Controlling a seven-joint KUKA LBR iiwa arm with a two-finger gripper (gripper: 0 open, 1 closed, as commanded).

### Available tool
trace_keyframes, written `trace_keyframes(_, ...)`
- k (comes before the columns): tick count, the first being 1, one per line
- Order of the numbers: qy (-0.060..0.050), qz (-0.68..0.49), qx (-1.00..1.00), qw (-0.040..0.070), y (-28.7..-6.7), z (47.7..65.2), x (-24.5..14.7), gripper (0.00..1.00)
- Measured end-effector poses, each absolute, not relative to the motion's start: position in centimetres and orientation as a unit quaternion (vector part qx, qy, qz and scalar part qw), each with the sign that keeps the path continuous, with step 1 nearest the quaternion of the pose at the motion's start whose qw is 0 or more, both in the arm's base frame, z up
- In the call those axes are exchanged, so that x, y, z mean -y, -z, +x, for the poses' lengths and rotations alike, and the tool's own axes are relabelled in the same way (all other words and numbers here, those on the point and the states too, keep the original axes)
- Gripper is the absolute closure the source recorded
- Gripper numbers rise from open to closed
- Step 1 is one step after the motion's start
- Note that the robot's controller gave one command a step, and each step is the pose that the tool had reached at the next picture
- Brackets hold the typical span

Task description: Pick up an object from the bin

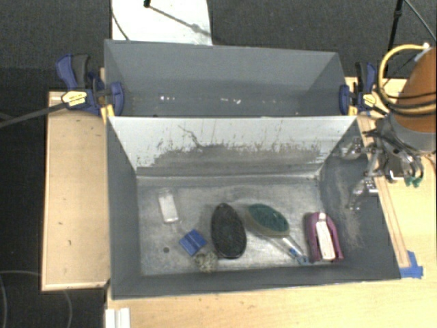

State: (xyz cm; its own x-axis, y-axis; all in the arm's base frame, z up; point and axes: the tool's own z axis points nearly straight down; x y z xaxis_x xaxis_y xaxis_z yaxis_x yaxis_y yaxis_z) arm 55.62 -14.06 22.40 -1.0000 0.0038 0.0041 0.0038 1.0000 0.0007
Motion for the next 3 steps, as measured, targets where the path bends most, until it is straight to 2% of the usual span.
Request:
trace_keyframes(1,-0.002,0.303,0.953,-0.005,-9.3,50.6,11.7,0.00)
trace_keyframes(2,0.001,0.429,0.903,-0.003,-10.1,52.0,11.4,0.00)
trace_keyframes(3,-0.001,0.551,0.835,-0.002,-10.8,50.6,12.6,0.00)
